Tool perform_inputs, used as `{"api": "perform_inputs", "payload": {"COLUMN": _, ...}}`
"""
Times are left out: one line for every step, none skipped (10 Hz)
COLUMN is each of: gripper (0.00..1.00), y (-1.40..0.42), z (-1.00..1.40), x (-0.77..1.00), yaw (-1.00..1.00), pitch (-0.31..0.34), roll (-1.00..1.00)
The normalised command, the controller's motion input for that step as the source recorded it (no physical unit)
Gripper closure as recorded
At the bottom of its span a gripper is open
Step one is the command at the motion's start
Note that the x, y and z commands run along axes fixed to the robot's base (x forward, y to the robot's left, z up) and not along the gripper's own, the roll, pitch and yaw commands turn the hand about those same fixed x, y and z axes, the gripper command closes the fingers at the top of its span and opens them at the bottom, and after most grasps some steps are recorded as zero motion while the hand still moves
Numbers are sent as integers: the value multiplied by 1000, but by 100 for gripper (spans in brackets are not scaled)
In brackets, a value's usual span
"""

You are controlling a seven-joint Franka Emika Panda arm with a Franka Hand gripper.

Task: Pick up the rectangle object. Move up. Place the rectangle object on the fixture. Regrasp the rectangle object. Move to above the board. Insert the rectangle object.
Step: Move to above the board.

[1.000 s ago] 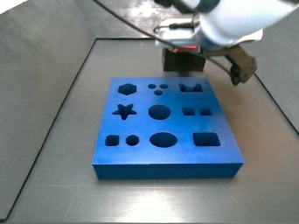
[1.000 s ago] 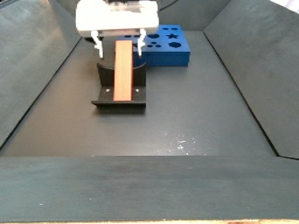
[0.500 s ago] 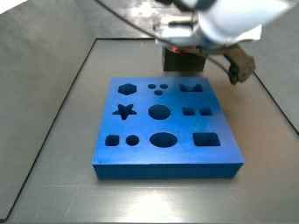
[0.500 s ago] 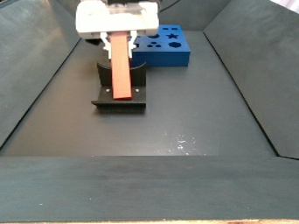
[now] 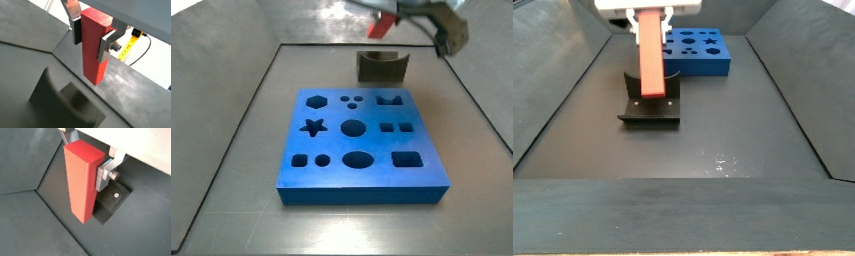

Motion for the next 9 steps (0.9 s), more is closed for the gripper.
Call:
{"api": "perform_inputs", "payload": {"gripper": 100, "y": 132, "z": 1000, "x": -116, "yaw": -18, "pitch": 82, "roll": -87}}
{"api": "perform_inputs", "payload": {"gripper": 100, "y": 114, "z": 1000, "x": -109, "yaw": 1, "pitch": 95, "roll": -72}}
{"api": "perform_inputs", "payload": {"gripper": 100, "y": 97, "z": 1000, "x": -97, "yaw": 15, "pitch": 99, "roll": -63}}
{"api": "perform_inputs", "payload": {"gripper": 100, "y": 78, "z": 941, "x": -82, "yaw": 28, "pitch": 91, "roll": -59}}
{"api": "perform_inputs", "payload": {"gripper": 100, "y": 54, "z": 773, "x": -64, "yaw": 40, "pitch": 86, "roll": -54}}
{"api": "perform_inputs", "payload": {"gripper": 100, "y": 25, "z": 545, "x": -41, "yaw": 48, "pitch": 76, "roll": -55}}
{"api": "perform_inputs", "payload": {"gripper": 100, "y": 11, "z": 378, "x": -25, "yaw": 51, "pitch": 70, "roll": -52}}
{"api": "perform_inputs", "payload": {"gripper": 100, "y": -1000, "z": 467, "x": -487, "yaw": -62, "pitch": -14, "roll": -1000}}
{"api": "perform_inputs", "payload": {"gripper": 100, "y": -1000, "z": 447, "x": -489, "yaw": -65, "pitch": -24, "roll": -1000}}
